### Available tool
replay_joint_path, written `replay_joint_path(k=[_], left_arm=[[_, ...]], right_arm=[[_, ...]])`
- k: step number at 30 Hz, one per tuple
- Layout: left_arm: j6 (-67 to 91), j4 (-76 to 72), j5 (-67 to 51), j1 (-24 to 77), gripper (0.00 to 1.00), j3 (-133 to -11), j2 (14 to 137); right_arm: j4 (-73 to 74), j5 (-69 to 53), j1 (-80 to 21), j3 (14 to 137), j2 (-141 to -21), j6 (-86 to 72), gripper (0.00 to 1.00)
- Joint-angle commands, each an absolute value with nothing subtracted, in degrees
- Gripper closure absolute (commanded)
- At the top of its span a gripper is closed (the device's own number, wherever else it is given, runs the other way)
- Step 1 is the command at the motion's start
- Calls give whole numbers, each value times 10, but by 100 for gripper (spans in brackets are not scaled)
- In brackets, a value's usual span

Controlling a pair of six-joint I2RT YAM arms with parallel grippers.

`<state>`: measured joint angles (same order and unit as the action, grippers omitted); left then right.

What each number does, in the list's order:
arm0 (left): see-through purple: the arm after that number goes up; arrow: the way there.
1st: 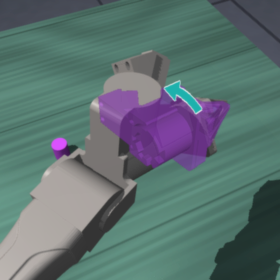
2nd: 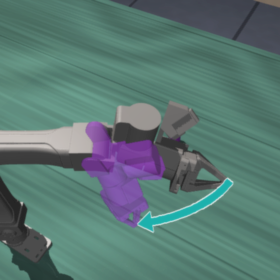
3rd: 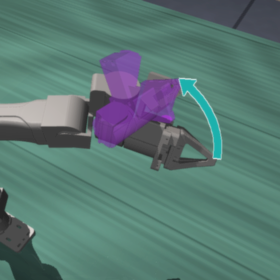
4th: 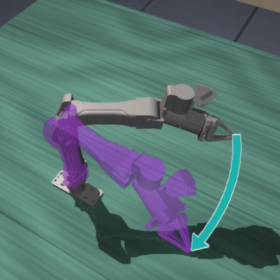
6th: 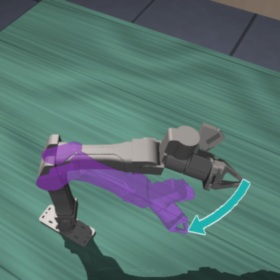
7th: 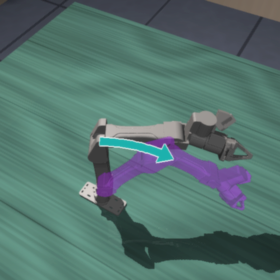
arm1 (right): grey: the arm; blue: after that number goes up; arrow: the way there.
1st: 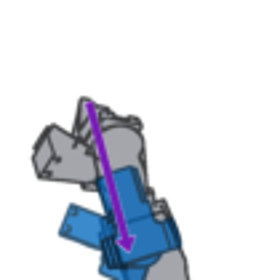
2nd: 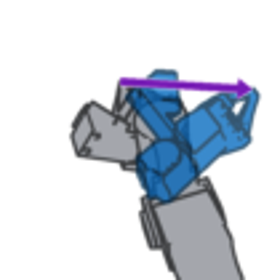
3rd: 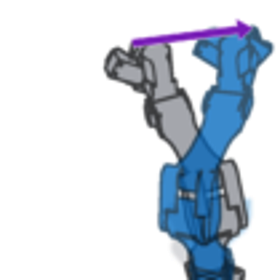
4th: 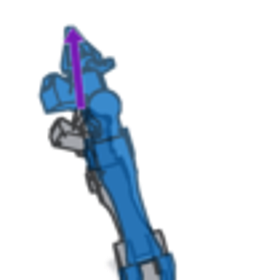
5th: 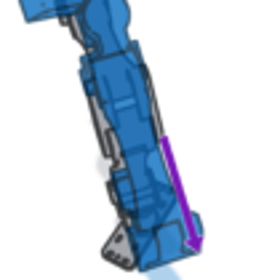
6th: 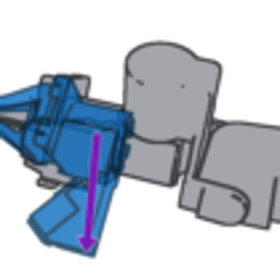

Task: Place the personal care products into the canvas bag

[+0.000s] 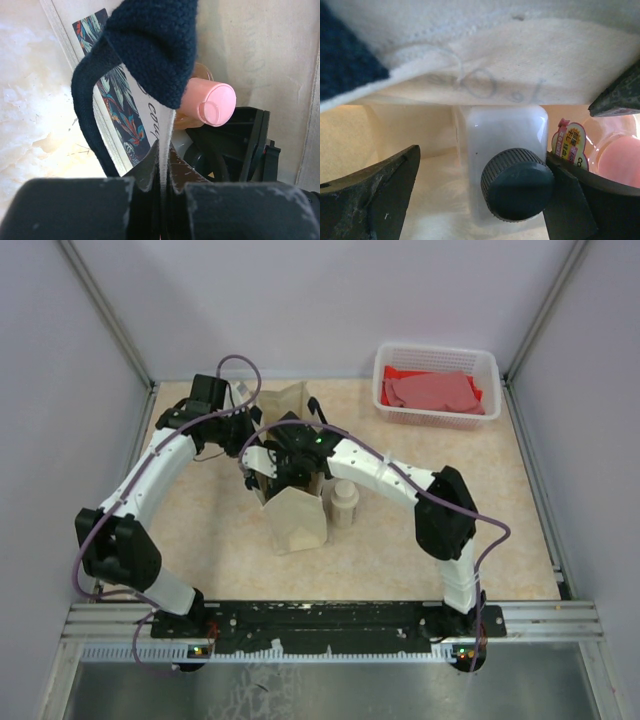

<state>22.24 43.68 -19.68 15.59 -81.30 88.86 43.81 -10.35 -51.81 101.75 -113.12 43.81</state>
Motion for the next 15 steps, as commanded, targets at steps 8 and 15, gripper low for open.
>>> replay_joint_path(k=[8,15], left_arm=[[206,441,-208,158,94,-844,911],[204,441,-207,158,95,-848,918]], right_arm=[[306,-95,-476,1021,-994,340,2],[304,-109,-466,984,-883,324,1]])
